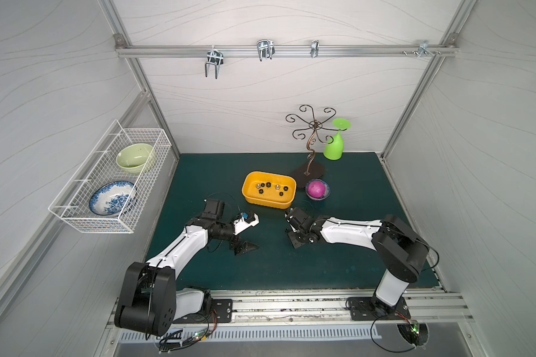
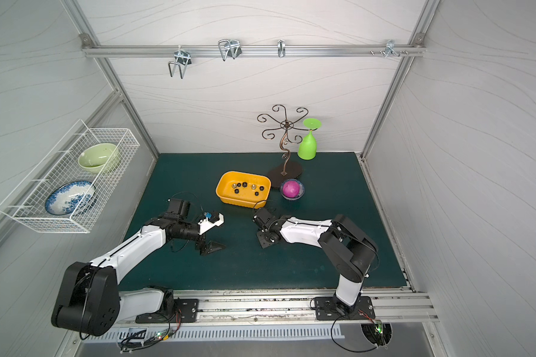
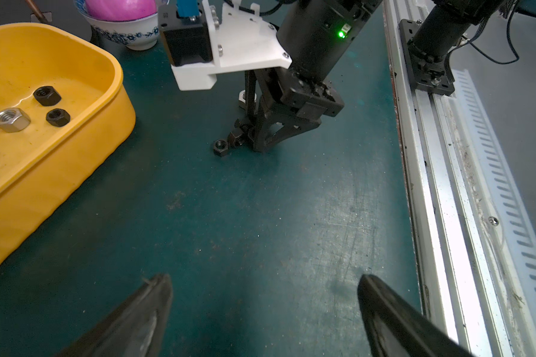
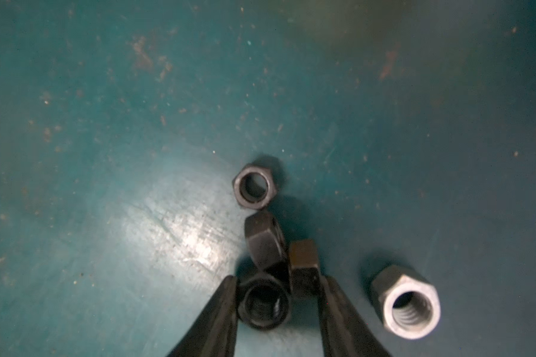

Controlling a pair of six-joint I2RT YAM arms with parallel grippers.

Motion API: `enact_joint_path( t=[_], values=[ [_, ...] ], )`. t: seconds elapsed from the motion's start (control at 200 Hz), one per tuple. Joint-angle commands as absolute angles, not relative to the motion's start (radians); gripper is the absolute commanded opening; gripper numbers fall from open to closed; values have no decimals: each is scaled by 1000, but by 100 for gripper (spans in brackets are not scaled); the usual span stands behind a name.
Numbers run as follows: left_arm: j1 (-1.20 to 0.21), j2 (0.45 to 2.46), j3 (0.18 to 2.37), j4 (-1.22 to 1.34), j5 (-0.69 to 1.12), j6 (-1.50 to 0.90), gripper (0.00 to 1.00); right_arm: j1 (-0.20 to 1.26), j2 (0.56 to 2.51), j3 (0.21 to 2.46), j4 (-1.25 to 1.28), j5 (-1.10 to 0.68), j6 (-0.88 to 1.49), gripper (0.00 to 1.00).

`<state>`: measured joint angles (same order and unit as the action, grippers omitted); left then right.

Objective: Put the nuts on the desktop into the storage box
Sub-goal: Pick up the nut from the center of the board.

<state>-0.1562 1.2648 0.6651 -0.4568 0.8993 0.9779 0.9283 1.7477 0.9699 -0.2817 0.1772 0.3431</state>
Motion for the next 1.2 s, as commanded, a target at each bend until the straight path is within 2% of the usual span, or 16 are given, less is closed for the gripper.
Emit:
enact_joint_path(
  t=[0.0,0.265,0.415,0.595,0.675,0.865,0.996,1.121,1.196],
  values=[
    [-160,1272,674,-477,901,1006,98,933,1790,974,-286,160,343,39],
    [-160,1270,679,-486,902,1009,98,936,1775,979,-312,131,358,35],
    [-160,1270,681,-491,904,1010,98,950,1767,985,-326,125,356,28],
    [-161,1266,681,-495,903,1014,98,975,1766,998,-345,144,344,27],
    [-161,1266,681,-495,903,1015,98,980,1767,1002,-345,147,337,21],
    [-161,1263,681,-500,904,1018,98,985,1762,1009,-357,150,334,20],
    [-160,1265,681,-505,906,1023,98,986,1749,1009,-377,160,331,28],
    [-161,1265,680,-508,908,1027,98,986,1740,1011,-402,168,330,45],
    [-161,1264,681,-512,909,1031,98,986,1738,1009,-410,159,334,50]
  ],
)
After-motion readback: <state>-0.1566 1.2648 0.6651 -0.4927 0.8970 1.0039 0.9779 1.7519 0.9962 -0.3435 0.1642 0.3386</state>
